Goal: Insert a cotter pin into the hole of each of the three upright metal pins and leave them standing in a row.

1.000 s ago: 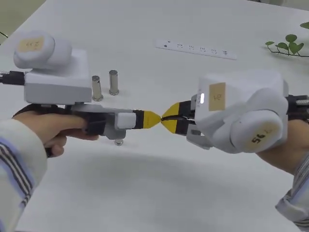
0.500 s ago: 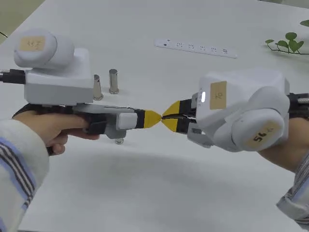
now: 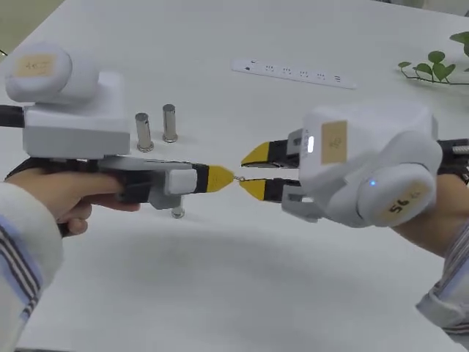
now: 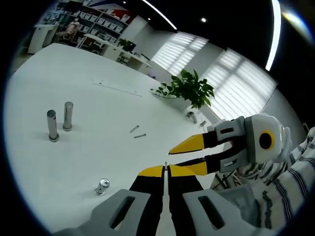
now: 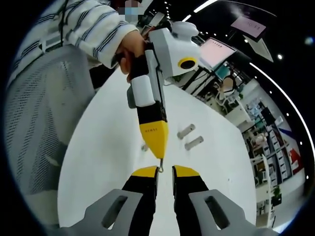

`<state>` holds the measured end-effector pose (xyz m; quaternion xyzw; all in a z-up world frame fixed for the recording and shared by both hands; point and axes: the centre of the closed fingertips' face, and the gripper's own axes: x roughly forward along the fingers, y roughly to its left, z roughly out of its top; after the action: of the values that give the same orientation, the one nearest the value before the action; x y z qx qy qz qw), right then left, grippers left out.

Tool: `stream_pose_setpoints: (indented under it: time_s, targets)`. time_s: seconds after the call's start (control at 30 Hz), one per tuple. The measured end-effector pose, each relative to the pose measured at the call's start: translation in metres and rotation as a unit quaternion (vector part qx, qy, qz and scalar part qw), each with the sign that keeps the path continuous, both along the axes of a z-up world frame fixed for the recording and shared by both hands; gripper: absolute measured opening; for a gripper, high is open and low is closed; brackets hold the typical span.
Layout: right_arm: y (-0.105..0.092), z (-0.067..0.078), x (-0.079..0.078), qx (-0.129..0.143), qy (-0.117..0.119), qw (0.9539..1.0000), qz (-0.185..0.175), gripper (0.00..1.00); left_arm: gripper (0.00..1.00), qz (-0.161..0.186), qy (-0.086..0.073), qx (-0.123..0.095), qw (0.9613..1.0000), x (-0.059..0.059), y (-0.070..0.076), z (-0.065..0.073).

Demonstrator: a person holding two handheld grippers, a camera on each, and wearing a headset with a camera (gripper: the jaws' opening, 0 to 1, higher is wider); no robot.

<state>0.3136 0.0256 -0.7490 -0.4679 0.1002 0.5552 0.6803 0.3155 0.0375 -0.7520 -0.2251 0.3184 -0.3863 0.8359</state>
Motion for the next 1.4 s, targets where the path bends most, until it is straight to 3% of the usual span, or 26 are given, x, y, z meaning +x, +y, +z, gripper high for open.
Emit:
stream_pose_setpoints:
  time_s: [0.13,0.23,0.37,0.47,0.5,0.63,0.77,0.83,0.9,1.03,1.17,1.27,1.4]
  targets:
    - [-0.003,0.001,0.001,0.01,0.016,0.9998,-0.007,0.12,0.0,-0.001,-0.005,0.002,1.0,-0.001,0.002,0.0]
    - [-0.004,0.002,0.0,0.026,0.042,0.9987,-0.013,0.13,0.0,-0.007,-0.011,0.005,0.9999,-0.002,0.003,0.002]
    - [-0.006,0.0,-0.004,0.049,0.094,0.9941,-0.02,0.17,0.0,-0.016,-0.025,0.006,0.9995,-0.004,0.003,0.006]
    - [-0.007,0.0,-0.009,0.076,0.15,0.9853,-0.027,0.19,0.0,-0.019,-0.052,0.017,0.9983,-0.003,0.005,0.011]
    - [-0.008,0.0,-0.009,0.081,0.159,0.9835,-0.029,0.2,0.0,-0.023,-0.055,0.018,0.998,-0.004,0.005,0.012]
    - [-0.013,-0.001,-0.012,0.105,0.215,0.9704,-0.036,0.22,0.0,-0.048,-0.092,0.03,0.9941,-0.008,0.005,0.018]
    - [-0.017,-0.001,-0.016,0.115,0.255,0.9595,-0.035,0.22,0.0,-0.069,-0.106,0.033,0.9914,-0.013,0.004,0.02]
    - [-0.018,-0.002,-0.017,0.115,0.264,0.9571,-0.033,0.22,0.0,-0.075,-0.107,0.024,0.9911,-0.014,0.002,0.022]
    - [-0.019,-0.003,-0.021,0.114,0.281,0.9524,-0.03,0.22,0.0,-0.084,-0.118,0.034,0.9888,-0.016,0.002,0.022]
    - [-0.016,-0.001,-0.026,0.115,0.297,0.9477,-0.022,0.22,0.0,-0.093,-0.129,0.038,0.9865,-0.018,0.002,0.022]
    - [-0.014,-0.001,-0.03,0.112,0.304,0.9459,-0.015,0.21,0.0,-0.103,-0.146,0.046,0.9829,-0.017,0.005,0.021]
    - [-0.012,-0.003,-0.033,0.105,0.307,0.9458,-0.008,0.21,0.0,-0.118,-0.177,0.063,0.975,-0.018,0.009,0.021]
    - [-0.009,-0.002,-0.037,0.102,0.312,0.9446,0.001,0.2,0.0,-0.132,-0.191,0.07,0.9701,-0.023,0.007,0.02]
